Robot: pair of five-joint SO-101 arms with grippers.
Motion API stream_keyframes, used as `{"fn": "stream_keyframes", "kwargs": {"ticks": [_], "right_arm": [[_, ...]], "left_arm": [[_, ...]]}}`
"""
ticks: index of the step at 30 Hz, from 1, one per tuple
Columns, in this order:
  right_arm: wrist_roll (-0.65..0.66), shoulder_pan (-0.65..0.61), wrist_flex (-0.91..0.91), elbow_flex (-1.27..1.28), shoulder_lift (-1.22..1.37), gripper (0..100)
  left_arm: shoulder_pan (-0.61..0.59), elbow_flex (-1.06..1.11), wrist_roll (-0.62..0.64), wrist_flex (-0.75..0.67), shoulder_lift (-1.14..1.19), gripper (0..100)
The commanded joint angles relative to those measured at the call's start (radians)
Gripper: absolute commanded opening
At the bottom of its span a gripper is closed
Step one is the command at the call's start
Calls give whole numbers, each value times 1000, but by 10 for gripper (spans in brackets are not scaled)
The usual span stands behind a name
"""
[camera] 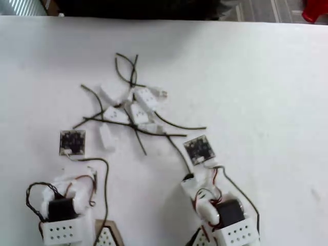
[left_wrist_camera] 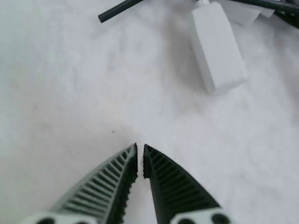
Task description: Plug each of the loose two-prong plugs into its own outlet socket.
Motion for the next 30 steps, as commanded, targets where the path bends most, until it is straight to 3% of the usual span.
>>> {"fn": "stream_keyframes", "kwargs": {"ticks": [1, 5, 11, 15, 20, 30], "right_arm": [[-3, -5, 16, -26, -8, 39], [61, 2, 16, -68, -8, 39], [505, 90, -142, -83, -8, 34], [422, 159, -295, -140, -7, 39], [416, 82, -295, -282, 53, 39], [284, -81, -268, -796, 811, 39]], "left_arm": [[16, -3, -9, -9, -4, 48], [15, -3, -9, -9, -4, 47], [15, -3, -9, -9, -4, 46], [15, -3, -9, -9, -4, 46], [15, -3, -9, -9, -4, 46], [15, -3, -9, -9, -4, 46]]}}
